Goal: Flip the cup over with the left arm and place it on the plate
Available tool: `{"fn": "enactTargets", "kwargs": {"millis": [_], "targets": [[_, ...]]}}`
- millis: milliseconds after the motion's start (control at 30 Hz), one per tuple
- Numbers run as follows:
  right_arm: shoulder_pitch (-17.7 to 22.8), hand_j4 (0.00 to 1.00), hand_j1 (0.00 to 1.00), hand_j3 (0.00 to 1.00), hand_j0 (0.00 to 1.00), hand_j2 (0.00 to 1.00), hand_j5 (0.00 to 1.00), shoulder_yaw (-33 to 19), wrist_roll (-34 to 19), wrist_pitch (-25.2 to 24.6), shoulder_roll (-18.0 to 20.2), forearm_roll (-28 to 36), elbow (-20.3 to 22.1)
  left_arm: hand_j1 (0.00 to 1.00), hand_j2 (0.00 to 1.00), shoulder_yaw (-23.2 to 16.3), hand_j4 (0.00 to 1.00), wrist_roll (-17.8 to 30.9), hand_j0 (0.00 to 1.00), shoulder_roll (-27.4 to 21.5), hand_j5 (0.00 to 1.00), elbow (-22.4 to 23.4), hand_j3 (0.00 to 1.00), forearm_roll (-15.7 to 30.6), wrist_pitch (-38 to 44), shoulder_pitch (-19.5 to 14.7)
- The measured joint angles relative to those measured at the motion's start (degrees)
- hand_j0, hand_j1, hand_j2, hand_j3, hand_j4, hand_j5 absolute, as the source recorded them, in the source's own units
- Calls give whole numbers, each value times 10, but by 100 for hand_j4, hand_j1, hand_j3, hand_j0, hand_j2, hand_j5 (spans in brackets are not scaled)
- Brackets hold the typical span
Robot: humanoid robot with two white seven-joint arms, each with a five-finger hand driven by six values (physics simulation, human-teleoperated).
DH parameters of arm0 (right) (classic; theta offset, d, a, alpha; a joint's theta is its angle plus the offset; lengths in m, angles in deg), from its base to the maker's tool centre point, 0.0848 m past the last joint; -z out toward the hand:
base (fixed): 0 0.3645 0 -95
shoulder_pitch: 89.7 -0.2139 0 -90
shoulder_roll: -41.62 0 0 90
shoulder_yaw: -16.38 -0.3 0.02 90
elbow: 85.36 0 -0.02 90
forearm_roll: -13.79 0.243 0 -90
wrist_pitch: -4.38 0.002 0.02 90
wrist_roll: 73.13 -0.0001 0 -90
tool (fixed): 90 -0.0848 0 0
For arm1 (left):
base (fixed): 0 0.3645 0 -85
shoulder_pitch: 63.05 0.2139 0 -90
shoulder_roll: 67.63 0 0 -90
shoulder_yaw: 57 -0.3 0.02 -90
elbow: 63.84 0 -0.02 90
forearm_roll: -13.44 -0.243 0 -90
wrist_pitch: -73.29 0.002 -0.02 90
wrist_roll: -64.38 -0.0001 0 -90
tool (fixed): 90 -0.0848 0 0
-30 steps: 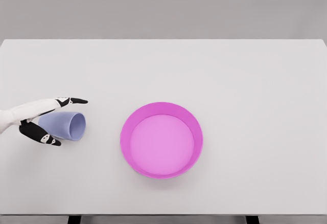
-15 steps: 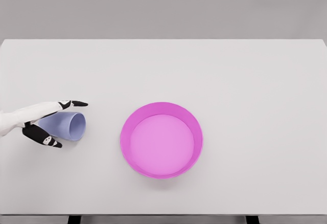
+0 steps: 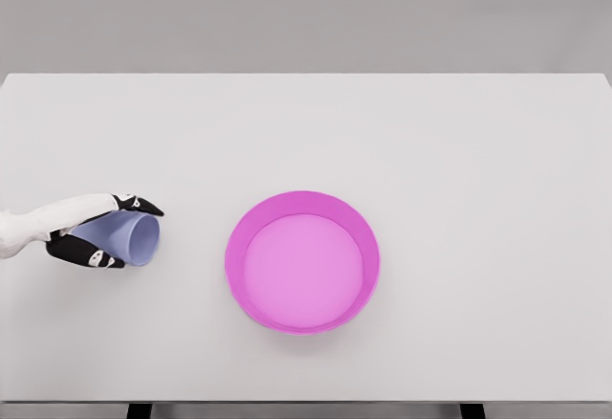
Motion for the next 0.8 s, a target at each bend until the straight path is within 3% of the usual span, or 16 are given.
{"fn": "enactTargets", "kwargs": {"millis": [200, 400, 800], "targets": [[0, 100, 100, 100, 100, 100, 100, 0, 0, 0, 0, 0, 0, 66, 66, 2, 66, -3, 66, 1, 66, -13, 66, 14, -10, 0], [0, 100, 100, 100, 100, 100, 100, 0, 0, 0, 0, 0, 0, 64, 64, 15, 64, -3, 64, 3, 64, -22, 64, 40, -82, -9], [0, 100, 100, 100, 100, 100, 100, 0, 0, 0, 0, 0, 0, 65, 65, 34, 65, 0, 65, 27, 65, -24, 65, 138, -154, -51]]}}
